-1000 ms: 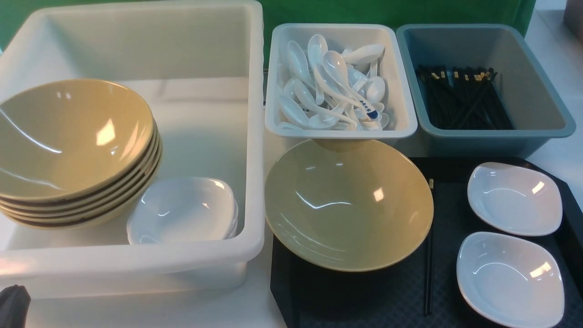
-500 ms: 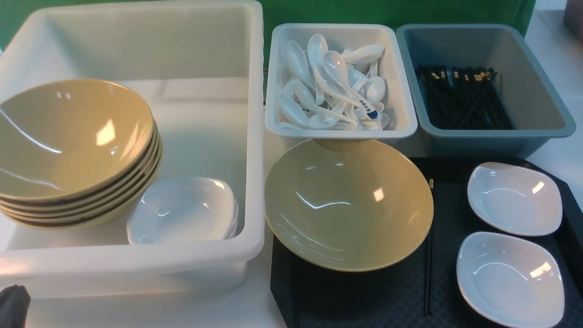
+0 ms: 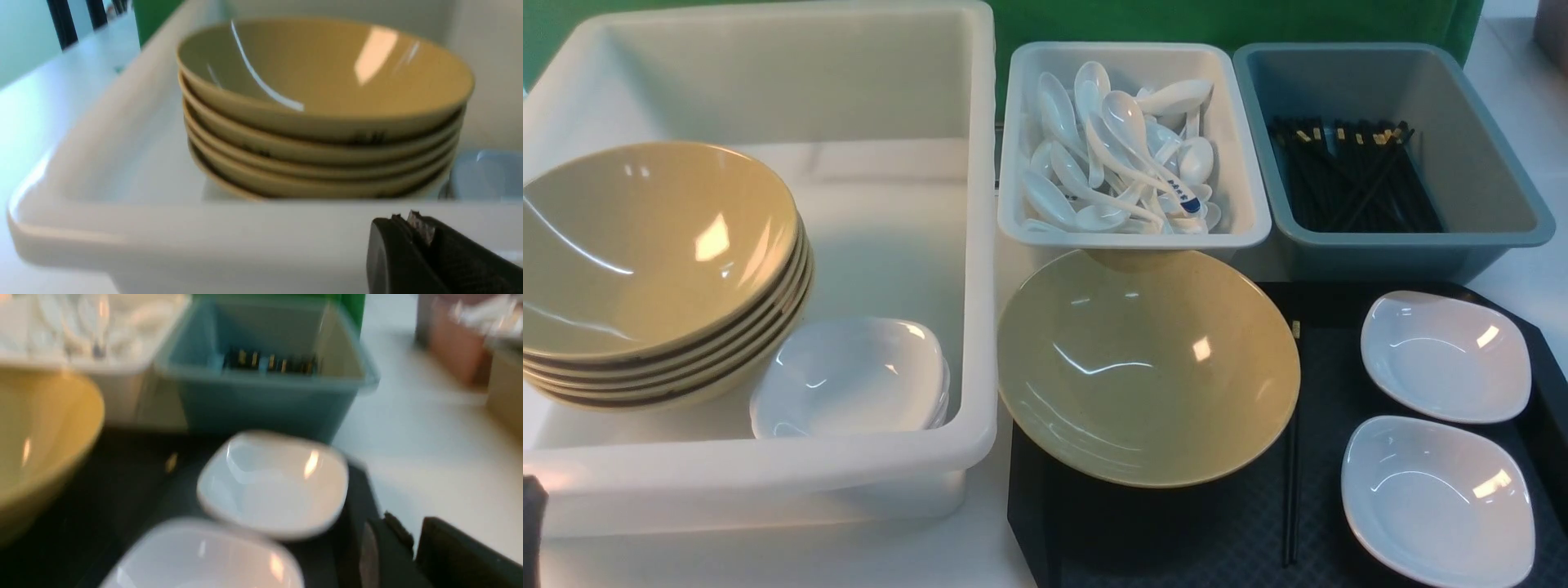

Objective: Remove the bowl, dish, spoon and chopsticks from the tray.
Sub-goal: Use the left arm to grab the yellow noodle bowl on the left

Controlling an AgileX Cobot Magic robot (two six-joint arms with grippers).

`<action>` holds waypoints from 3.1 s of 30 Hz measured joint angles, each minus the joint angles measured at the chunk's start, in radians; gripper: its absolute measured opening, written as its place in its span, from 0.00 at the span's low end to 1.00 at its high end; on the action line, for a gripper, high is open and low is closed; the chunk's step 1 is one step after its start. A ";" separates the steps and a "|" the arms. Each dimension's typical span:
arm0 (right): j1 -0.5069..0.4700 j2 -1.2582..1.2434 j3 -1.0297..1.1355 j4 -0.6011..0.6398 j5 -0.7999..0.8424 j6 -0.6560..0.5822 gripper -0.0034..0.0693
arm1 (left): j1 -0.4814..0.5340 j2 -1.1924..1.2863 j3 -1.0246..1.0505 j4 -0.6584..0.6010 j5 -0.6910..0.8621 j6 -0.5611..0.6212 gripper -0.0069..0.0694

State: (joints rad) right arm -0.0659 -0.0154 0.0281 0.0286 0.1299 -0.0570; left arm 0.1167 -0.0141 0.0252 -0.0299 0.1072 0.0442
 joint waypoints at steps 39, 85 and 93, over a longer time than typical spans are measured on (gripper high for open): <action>0.009 0.236 -0.471 -0.007 0.184 0.116 0.27 | -0.233 0.663 -0.781 0.198 0.065 -0.470 0.08; 0.185 0.317 -0.310 0.058 0.271 -0.244 0.09 | -0.943 2.271 -1.984 -0.255 0.939 0.134 0.08; 0.185 0.317 -0.310 0.058 0.271 -0.244 0.09 | -0.945 2.245 -1.984 -0.563 0.942 0.316 0.08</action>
State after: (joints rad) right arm 0.1194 0.3018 -0.2814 0.0861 0.4008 -0.3008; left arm -0.8284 2.2313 -1.9593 -0.5933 1.0494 0.3604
